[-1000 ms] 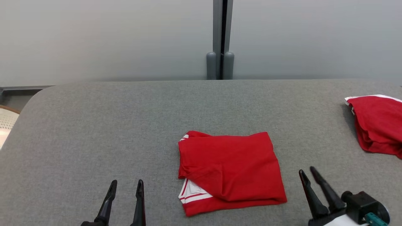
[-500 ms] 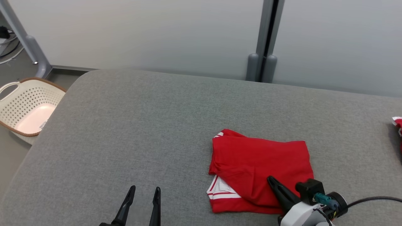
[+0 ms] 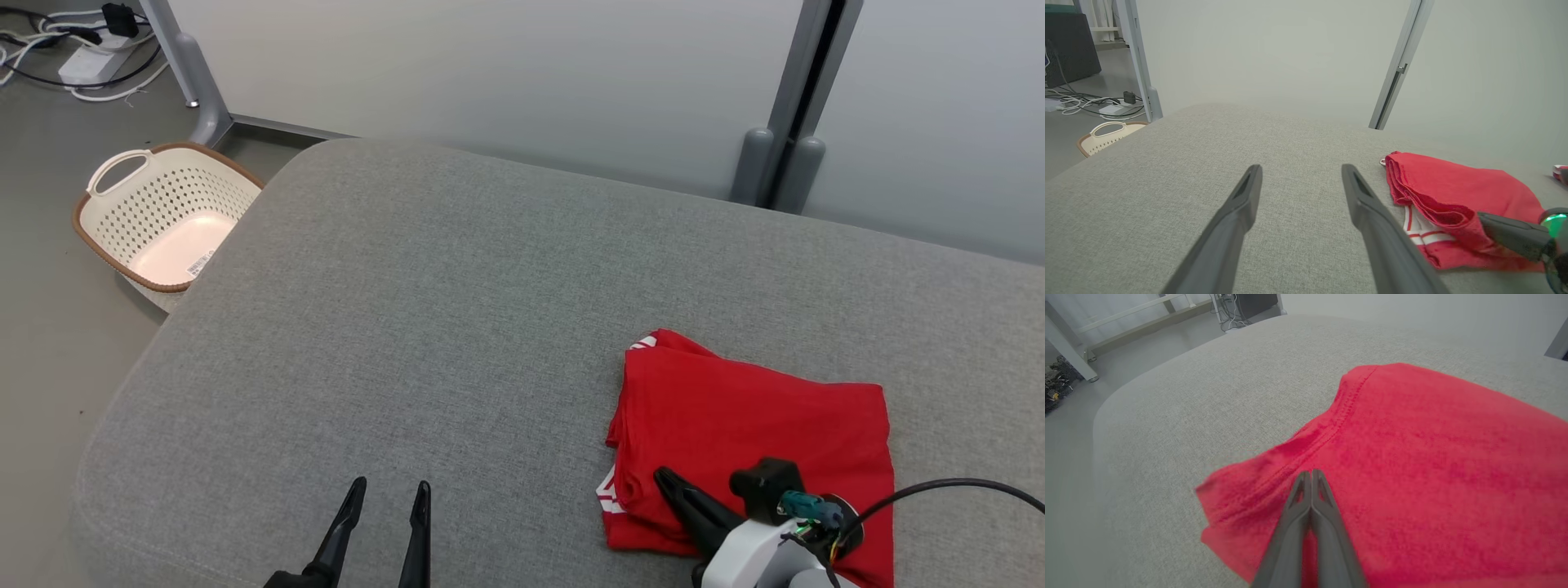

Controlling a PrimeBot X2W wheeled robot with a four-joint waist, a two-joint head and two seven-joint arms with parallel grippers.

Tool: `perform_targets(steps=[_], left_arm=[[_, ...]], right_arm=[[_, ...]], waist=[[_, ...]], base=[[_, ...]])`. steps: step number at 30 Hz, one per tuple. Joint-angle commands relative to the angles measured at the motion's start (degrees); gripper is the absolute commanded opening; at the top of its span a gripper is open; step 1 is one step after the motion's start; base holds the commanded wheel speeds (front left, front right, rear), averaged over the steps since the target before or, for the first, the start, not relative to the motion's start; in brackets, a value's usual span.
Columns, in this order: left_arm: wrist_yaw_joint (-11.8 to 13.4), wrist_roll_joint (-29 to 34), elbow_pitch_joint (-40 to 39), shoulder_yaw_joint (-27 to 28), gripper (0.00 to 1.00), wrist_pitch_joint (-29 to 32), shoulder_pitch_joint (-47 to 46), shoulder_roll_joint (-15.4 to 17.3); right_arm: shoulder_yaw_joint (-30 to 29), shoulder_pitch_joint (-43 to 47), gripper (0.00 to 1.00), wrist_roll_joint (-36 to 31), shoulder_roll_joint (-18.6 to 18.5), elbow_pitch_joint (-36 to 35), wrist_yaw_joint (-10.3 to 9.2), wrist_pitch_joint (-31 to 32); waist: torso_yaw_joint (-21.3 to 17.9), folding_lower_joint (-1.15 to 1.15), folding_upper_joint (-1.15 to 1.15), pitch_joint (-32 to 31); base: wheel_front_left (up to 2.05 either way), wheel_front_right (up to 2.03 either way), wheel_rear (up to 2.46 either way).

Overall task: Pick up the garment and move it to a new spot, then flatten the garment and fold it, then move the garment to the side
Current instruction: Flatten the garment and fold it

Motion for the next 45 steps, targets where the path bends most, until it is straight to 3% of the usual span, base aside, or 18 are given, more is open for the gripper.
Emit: perform_targets(steps=[1, 7, 12, 16, 17, 20, 21, 22, 23, 24, 29, 33, 45], left_arm=[[0.32, -0.31, -0.23, 0.09, 1.0, -0.08, -1.0, 0.2], [0.81, -0.9, -0.66, 0.19, 1.0, -0.08, -0.98, 0.2], [1.37, -1.51, -1.11, 0.49, 1.0, -0.08, -0.91, 0.2], [1.47, -1.5, -2.25, 1.52, 1.0, -0.08, -0.68, 0.21], [1.58, -1.16, -3.07, 2.31, 1.0, -0.08, -0.68, 0.19], [1.86, -1.02, -4.12, 2.92, 1.0, -0.08, -0.89, 0.19], [2.05, -0.8, -4.62, 3.35, 1.0, -0.07, -1.01, 0.2], [2.09, -0.6, -5.17, 3.58, 1.0, -0.08, -1.09, 0.2], [2.07, -0.42, -5.61, 3.89, 1.0, -0.08, -1.11, 0.2], [1.92, -0.23, -5.92, 3.94, 1.0, -0.08, -0.98, 0.2], [1.7, 0.52, -7.3, 4.86, 1.0, -0.08, 0.0, 0.2], [1.62, 0.79, -7.56, 5.54, 1.0, -0.08, 0.7, 0.2], [0.45, 3.83, -7.2, 6.99, 1.0, -0.08, 4.48, 0.2]], right_arm=[[0.9, -0.24, 0.0, 0.64, -0.91, -0.7, -0.06, -0.31], [6.8, 0.92, 0.0, 3.66, -2.33, -4.28, -0.05, 0.15], [7.42, 0.57, 0.0, 6.02, -3.72, -8.94, -0.06, -0.91], [4.15, -0.09, 0.0, 5.07, -5.45, -14.51, -0.06, -1.3], [0.31, 0.05, 0.0, 2.35, -6.73, -18.64, -0.06, -1.31], [-4.05, 2.03, 0.0, -0.41, -7.56, -22.35, -0.06, -1.27], [-6.69, 2.92, 0.15, -2.19, -7.73, -23.86, -0.06, -1.28], [-9.84, 3.79, 0.44, -3.62, -7.67, -25.26, -0.06, -1.28], [-12.22, 4.88, 0.93, -5.22, -7.21, -26.38, -0.06, -1.29], [-15.14, 6.07, 1.0, -7.23, -6.89, -27.47, -0.05, -1.29], [-26.52, 13.06, 1.0, -14.9, -2.68, -32.1, -0.05, -1.29], [-30.77, 17.49, 1.0, -18.71, -0.36, -33.75, -0.05, -1.29], [-34.76, 24.73, 1.0, -21.73, 2.12, -34.01, -0.05, -1.31]], waist=[[0.31, 0.0, 0.0, 0.23], [0.64, 0.0, 0.0, 0.99], [-0.45, 0.0, 0.0, 0.89], [-3.48, 0.0, 0.0, 0.27], [-5.56, 0.0, 0.0, 0.06], [-7.72, 0.0, 0.0, -0.15], [-8.89, 0.0, 0.0, -0.36], [-9.87, 0.0, 0.0, -0.51], [-10.96, 0.0, 0.0, -0.8], [-11.79, 0.0, 0.0, -1.07], [-15.43, 0.0, 0.0, -2.51], [-16.96, 0.0, 0.0, -3.39], [-17.99, 0.0, 0.0, -5.25]], base=[[0.0, 0.0, 0.0], [0.0, 0.0, 0.0], [0.0, 0.0, 0.0], [0.0, 0.0, 0.0], [0.0, 0.0, 0.0], [0.0, 0.0, 0.0], [0.0, 0.0, 0.0], [0.0, 0.0, 0.0], [0.0, 0.0, 0.0], [0.0, 0.0, 0.0], [0.0, 0.0, 0.0], [0.0, 0.0, 0.0], [0.0, 0.0, 0.0]])
